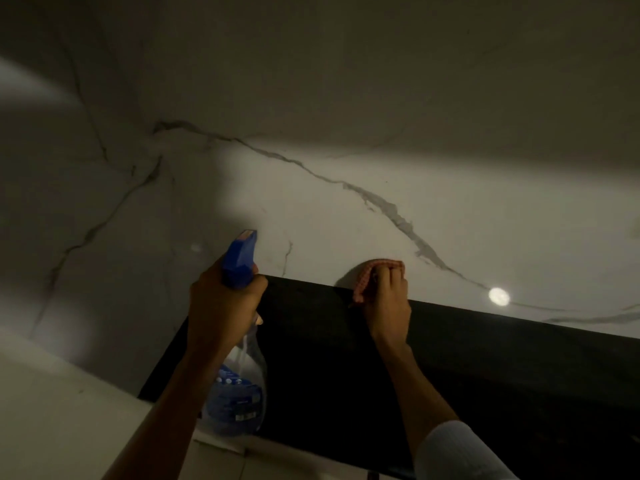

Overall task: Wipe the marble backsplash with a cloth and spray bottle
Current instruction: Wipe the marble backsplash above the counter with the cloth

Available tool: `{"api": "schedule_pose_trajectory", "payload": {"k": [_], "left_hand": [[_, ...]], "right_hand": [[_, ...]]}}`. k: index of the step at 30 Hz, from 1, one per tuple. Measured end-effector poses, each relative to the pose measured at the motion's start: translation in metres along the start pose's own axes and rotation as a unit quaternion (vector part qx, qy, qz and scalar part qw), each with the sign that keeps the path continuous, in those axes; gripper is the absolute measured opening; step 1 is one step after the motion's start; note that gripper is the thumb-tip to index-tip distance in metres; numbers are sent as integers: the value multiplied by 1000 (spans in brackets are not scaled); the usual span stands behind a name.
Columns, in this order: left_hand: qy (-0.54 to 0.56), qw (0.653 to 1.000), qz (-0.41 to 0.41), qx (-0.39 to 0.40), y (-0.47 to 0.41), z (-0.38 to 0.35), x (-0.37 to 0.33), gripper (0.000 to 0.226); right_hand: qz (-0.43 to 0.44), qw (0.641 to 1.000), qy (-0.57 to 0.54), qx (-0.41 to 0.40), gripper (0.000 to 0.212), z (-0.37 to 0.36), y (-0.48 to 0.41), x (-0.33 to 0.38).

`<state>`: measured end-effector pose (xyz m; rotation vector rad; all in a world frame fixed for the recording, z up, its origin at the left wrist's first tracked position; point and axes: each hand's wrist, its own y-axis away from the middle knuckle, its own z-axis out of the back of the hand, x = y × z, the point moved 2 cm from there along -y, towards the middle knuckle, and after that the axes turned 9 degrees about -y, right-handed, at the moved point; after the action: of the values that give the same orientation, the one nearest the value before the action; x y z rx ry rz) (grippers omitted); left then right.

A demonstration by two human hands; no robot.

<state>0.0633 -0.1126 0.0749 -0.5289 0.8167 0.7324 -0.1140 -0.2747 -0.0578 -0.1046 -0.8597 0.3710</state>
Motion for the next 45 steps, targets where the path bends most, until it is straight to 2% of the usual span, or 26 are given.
{"api": "schedule_pose_trajectory", "payload": {"k": [3,5,7,10,12,14,18,22,29,32,35,38,40,42,45], "left_hand": [[-11,1000,-11,8,-2,0,0,9],[-16,1000,-12,11,-3,-2,1,10],[-18,1000,-10,8,-4,-3,1,3],[-2,1000,8,-11,-7,0,7,7],[0,1000,13,-23,-9,6,12,6],[-6,999,16,-31,-9,14,18,9],[13,999,37,-33,-9,28,25,7],[30,998,52,-31,-11,43,31,14],[48,996,72,-20,-14,50,46,14],[25,997,63,-24,-16,46,50,22],[-7,999,36,-19,-18,41,48,21],[-25,999,21,-3,-18,34,45,16],[-25,999,22,11,-17,30,44,15],[-13,999,26,21,-16,27,44,12],[5,999,30,27,-16,21,41,12]], "right_hand": [[67,992,63,86,74,2,-4,6],[78,988,89,99,78,13,-4,0],[34,998,53,29,67,25,-2,-9],[-57,992,-26,-108,55,30,3,-14],[-71,987,-49,-138,55,24,4,-9],[-53,992,-46,-108,55,10,2,0],[59,998,2,-1,55,-24,-4,28],[115,991,24,66,68,-59,-11,56],[212,951,106,196,81,-121,-27,110],[263,919,172,238,70,-141,-33,129],[290,893,235,253,52,-151,-38,142],[266,882,273,278,62,-148,-37,140],[243,896,254,272,69,-135,-34,127],[216,920,216,246,66,-113,-29,104],[192,953,152,180,64,-67,-14,61]]}}
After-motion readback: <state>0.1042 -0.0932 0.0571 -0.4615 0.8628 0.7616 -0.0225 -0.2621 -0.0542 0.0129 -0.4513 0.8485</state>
